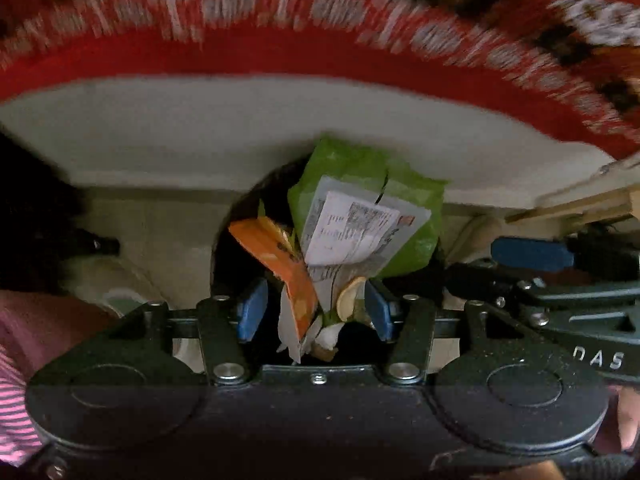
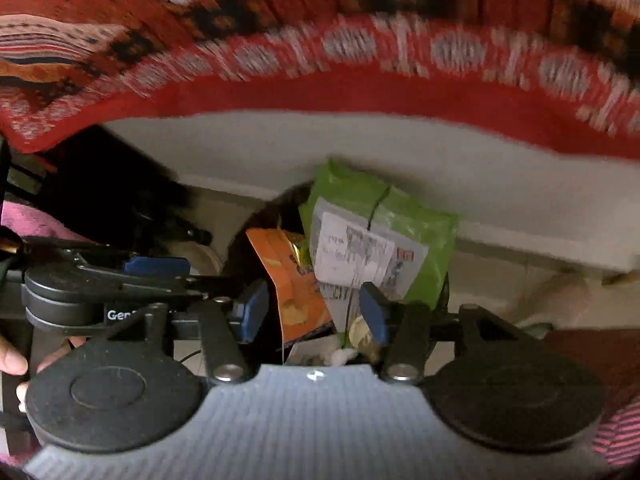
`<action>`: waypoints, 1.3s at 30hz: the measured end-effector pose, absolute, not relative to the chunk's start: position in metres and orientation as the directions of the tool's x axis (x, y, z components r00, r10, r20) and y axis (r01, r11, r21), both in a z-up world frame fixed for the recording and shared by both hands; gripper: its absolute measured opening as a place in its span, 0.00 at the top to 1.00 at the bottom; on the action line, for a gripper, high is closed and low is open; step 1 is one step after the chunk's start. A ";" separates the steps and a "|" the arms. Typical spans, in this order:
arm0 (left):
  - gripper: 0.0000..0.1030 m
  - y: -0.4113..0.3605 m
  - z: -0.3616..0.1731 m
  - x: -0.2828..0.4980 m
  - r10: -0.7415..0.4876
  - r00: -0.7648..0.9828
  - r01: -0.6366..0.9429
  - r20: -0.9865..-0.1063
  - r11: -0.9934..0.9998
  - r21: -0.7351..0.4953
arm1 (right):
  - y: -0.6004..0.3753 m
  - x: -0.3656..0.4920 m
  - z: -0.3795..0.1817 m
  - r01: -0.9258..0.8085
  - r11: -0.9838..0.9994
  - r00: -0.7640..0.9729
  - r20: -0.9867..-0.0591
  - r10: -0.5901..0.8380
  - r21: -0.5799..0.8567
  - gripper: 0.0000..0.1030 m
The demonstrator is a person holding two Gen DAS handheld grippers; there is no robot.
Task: Collect trash
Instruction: 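Move both tools back over the blanket toward the remaining wrappers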
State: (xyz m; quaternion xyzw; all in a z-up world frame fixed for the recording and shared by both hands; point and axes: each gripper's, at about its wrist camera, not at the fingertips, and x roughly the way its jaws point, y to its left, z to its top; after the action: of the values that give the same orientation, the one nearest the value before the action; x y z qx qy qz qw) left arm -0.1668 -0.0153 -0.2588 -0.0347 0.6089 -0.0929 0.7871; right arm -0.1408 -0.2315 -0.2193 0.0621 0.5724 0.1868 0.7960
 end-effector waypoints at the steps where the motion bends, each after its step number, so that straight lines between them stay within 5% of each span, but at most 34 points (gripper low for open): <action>1: 0.49 -0.014 -0.247 -0.170 -0.196 0.266 0.119 -0.944 0.978 -0.170 | -0.232 -0.143 -0.211 -0.245 0.919 0.292 -0.881 0.372 0.307 0.34; 9: 0.45 -0.008 -0.140 -0.187 -0.299 0.438 0.247 -0.848 0.947 -0.206 | -0.238 -0.156 -0.117 -0.394 0.874 0.439 -0.777 0.451 0.286 0.31; 15: 0.34 -0.006 -0.043 -0.198 -0.401 0.599 0.394 -0.693 0.901 -0.181 | -0.244 -0.164 -0.027 -0.505 0.837 0.582 -0.632 0.512 0.212 0.25; 19: 0.20 -0.003 0.007 -0.182 -0.415 0.711 0.417 -0.568 0.899 -0.135 | -0.252 -0.148 0.016 -0.516 0.839 0.657 -0.549 0.517 0.173 0.23; 22: 0.19 -0.002 0.030 -0.158 -0.369 0.781 0.377 -0.504 0.922 -0.090 | -0.256 -0.127 0.038 -0.478 0.872 0.722 -0.515 0.461 0.111 0.23; 28: 0.19 0.004 0.045 -0.088 -0.275 0.841 0.273 -0.465 0.959 -0.074 | -0.278 -0.071 0.064 -0.400 0.905 0.758 -0.501 0.417 0.147 0.24; 39: 0.22 -0.011 0.014 0.031 -0.261 0.828 0.189 -0.496 0.963 -0.191 | -0.283 0.034 0.063 -0.302 0.929 0.765 -0.527 0.370 0.214 0.49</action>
State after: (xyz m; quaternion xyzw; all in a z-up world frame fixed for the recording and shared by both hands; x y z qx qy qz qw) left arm 0.0307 -0.0111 0.0142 -0.0670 0.2681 -0.1182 0.9538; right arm 0.0340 -0.2830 0.0634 0.0582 0.2922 0.1793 0.9376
